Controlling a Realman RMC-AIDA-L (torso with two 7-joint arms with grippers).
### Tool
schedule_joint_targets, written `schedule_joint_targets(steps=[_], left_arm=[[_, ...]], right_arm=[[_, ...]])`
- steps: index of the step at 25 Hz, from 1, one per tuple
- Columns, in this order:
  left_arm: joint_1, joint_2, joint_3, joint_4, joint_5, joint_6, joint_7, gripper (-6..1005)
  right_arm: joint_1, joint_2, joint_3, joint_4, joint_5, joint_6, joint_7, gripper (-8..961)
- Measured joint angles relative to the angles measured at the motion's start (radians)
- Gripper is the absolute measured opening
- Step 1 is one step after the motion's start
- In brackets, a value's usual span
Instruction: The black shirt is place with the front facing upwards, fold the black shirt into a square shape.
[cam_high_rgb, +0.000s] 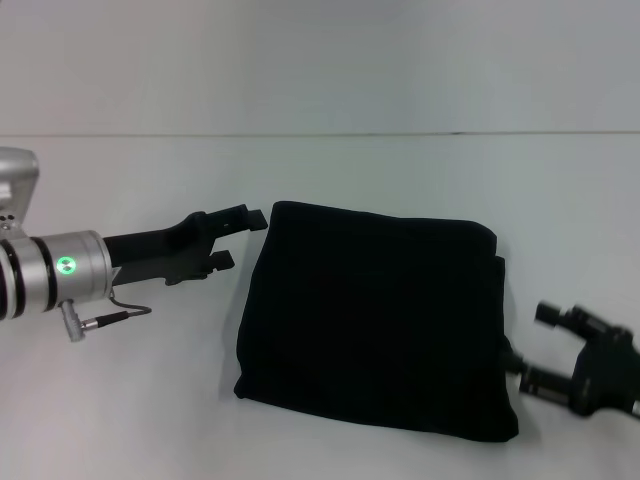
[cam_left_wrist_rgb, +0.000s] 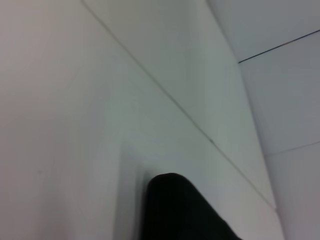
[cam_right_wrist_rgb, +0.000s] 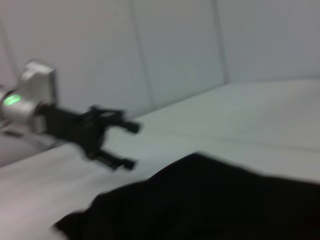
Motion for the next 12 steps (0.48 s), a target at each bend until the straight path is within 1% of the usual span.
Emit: schedule_joint_targets(steps=[3,10,12], left_arm=[[-0.015,-0.010,0.011,-0.004,0.026,-0.034,-0.006,946],[-0.042,-0.028,0.038,-0.023,0.045,-0.099,-0.007,945],[-0.048,-0.032,0.060,-0.023,0.046,-0.111,-0.007,945]], right_arm=[[-0.005,0.009,0.000,-0.004,-0.060,-0.023,-0.001,928],[-0.007,0.013,-0.002,-0.001,-0.063,-0.030,-0.001,928],[-0.007,0.013,-0.002,0.000,-0.063,-0.035,-0.002,928]])
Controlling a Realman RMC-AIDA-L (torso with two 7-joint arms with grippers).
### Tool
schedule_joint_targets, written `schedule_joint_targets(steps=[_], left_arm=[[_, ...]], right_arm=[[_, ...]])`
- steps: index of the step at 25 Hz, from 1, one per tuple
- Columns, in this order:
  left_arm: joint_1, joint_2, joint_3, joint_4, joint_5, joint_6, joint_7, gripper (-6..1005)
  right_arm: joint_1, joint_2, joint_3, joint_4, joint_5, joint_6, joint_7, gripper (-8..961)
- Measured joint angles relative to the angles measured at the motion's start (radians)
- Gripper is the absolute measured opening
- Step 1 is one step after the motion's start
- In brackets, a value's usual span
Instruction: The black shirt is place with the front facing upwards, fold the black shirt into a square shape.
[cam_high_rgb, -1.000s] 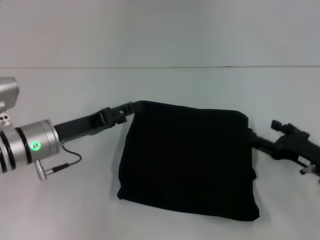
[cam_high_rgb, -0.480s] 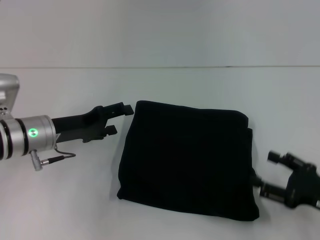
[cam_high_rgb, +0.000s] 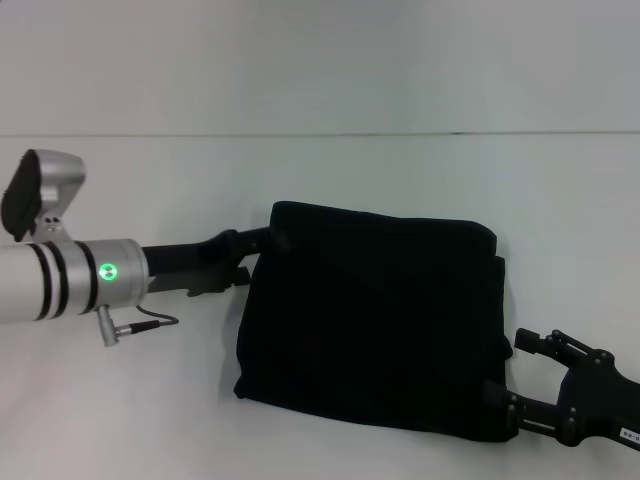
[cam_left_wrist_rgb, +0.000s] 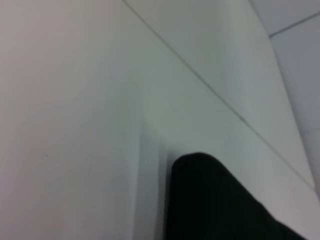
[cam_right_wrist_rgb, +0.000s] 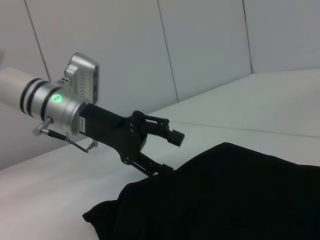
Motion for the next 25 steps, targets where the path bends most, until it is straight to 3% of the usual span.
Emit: schedule_joint_targets(steps=[11,14,25], left_arm=[[-0.030,-0.015,0.112,0.011,0.002,-0.037,0.011,947],[-0.031,-0.019,0.115,0.018,0.002,-0.049,0.012,756],[-0.033,-0.020,0.118,0.020,0.001,-0.061,0.012,312]], right_arm=[[0.002,0.000,0.000,0.000,-0.010,-0.017,0.002,927],[0.002,0.000,0.000,-0.002,-0.010,-0.024,0.005,927],[0.002,0.000,0.002,-0.004,-0.011,-0.033,0.007,928]])
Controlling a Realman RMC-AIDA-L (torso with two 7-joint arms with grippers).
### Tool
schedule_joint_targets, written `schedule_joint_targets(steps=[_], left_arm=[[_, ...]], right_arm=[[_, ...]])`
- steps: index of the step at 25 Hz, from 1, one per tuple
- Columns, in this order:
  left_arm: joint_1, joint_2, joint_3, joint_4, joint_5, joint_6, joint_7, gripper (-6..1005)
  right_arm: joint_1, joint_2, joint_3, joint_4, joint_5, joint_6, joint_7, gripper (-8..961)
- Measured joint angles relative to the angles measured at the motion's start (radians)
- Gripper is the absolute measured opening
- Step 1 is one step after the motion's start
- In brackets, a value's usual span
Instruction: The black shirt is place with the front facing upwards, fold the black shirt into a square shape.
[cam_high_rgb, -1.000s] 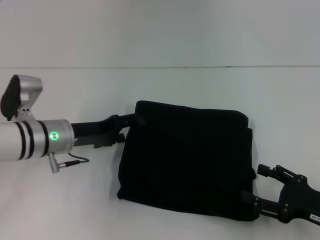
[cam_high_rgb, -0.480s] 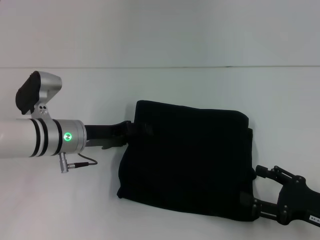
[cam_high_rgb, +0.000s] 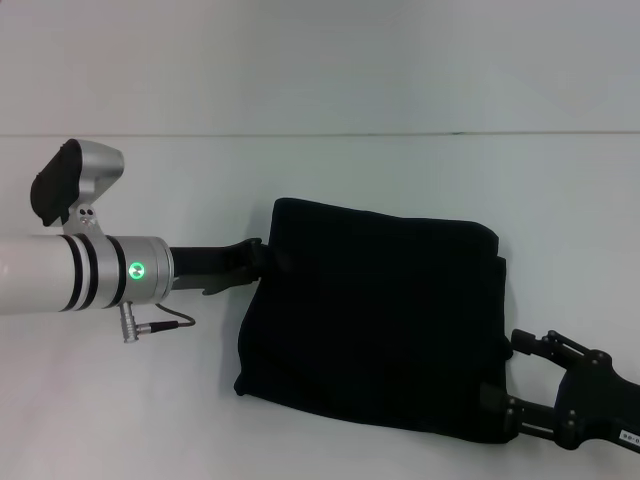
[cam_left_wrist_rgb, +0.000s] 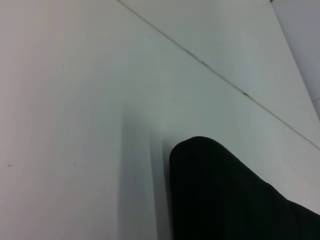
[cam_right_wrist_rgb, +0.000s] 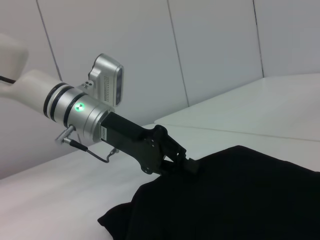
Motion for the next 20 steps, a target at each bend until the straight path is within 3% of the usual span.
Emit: schedule_joint_targets(steps=[5,14,20], left_arm=[[-0.007,-0.002,0.000,0.000,-0.007,-0.016,0.001,78],[-0.094,-0.023,0.000,0.002,-0.005,-0.129,0.034,44],[-0.101,-0.024,-0.016,0.012,-0.020,-0.189,0.038,57]], right_arm=[[0.002,0.000,0.005,0.000,0.001,-0.001,-0.003,928],[0.007,-0.001,0.015,0.000,0.007,-0.005,0.001,927],[0.009,0.000,0.027,0.000,0.008,-0.006,-0.001,927]])
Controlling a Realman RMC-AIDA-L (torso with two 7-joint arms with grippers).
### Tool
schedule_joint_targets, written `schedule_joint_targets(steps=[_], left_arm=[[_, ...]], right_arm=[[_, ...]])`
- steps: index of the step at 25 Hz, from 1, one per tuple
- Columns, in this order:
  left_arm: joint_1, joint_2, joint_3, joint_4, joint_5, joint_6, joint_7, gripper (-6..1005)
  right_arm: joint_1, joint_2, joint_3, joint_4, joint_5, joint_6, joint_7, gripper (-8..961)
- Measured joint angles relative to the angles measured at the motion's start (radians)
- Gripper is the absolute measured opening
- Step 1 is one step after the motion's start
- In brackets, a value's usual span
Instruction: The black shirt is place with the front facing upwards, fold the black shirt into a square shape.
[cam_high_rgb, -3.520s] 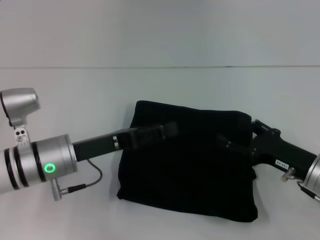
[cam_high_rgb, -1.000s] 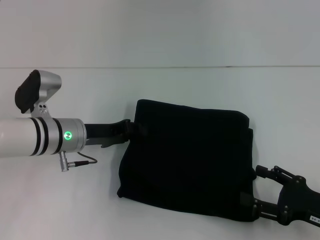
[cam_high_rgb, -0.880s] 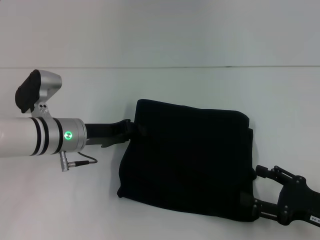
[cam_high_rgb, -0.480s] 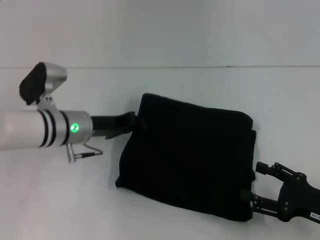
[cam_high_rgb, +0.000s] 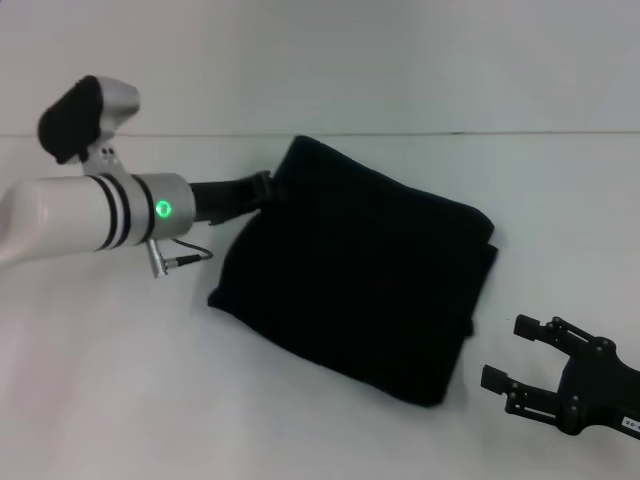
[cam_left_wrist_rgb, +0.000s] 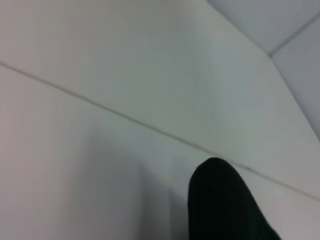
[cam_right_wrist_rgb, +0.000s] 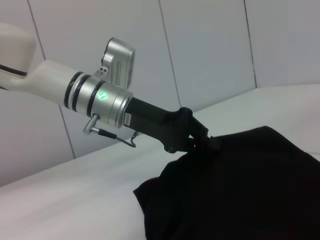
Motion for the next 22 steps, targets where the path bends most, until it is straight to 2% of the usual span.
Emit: schedule_joint_targets(steps=[4,9,14,19,22], left_arm=[[0.038,0.007,-0.080,-0.001,-0.042,-0.039,0.000,76],[0.140,0.003,-0.217,-0.008,-0.109,0.003,0.000,101],[0.227,-0.010,-0.247,-0.022,-0.194,0.085,-0.001,125],[0.244,-0.012,-0.240,-0.033,-0.212,0.135,0.014,150],[0.242,-0.012,-0.241,-0.031,-0.211,0.175,0.101,165]], right_arm=[[0.003,0.000,0.000,0.000,0.000,0.000,0.001,927],[0.009,0.000,0.001,0.000,0.000,0.000,0.002,927],[0.015,0.001,0.009,0.000,0.000,0.000,0.000,928],[0.018,0.000,0.010,-0.001,0.000,0.001,0.002,928],[0.018,0.000,0.010,-0.001,0.000,0.000,0.000,928]])
